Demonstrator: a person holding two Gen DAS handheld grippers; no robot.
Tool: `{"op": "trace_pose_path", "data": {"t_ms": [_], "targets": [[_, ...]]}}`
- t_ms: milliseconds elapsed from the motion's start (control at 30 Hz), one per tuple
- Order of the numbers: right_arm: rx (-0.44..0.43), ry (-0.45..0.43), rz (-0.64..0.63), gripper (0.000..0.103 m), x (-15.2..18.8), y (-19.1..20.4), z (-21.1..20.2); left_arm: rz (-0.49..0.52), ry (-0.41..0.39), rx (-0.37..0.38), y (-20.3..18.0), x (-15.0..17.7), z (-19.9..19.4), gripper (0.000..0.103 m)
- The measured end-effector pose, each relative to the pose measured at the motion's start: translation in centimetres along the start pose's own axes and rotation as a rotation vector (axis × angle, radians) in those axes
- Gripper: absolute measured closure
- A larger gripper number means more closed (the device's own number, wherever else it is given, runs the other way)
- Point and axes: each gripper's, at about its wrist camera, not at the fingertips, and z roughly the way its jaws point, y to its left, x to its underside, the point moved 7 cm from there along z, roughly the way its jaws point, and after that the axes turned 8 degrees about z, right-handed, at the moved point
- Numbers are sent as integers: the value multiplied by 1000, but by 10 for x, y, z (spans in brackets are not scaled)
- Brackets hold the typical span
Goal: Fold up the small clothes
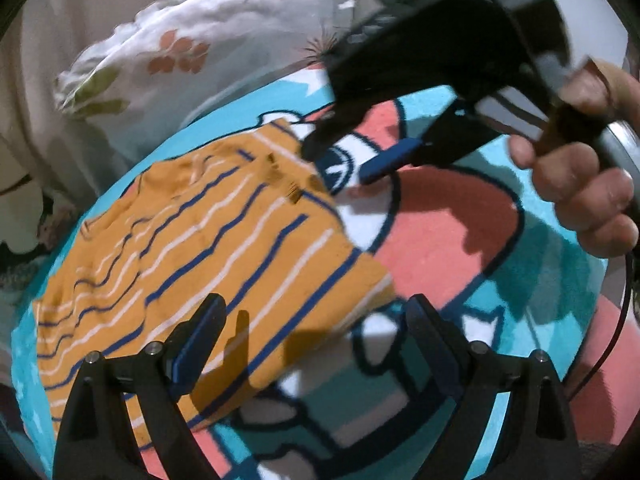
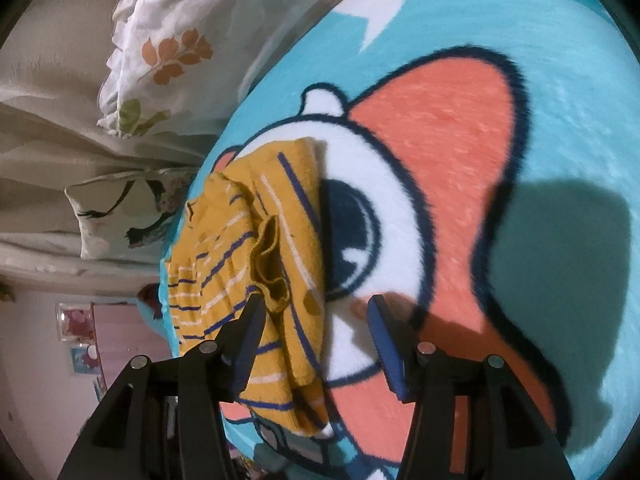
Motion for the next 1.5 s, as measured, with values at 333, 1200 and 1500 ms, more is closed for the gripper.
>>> {"op": "trace_pose_path", "data": {"t_ms": [333, 1200, 1500], "targets": [[-89, 99, -20, 45, -19, 16, 33, -4, 15, -55, -1, -10, 22, 12], [61, 10, -189, 82, 11, 150, 53, -446, -121, 176, 133, 18, -62, 90], [102, 46, -315, 82, 59, 269, 144, -693, -132, 178, 247, 107, -99, 90]]}}
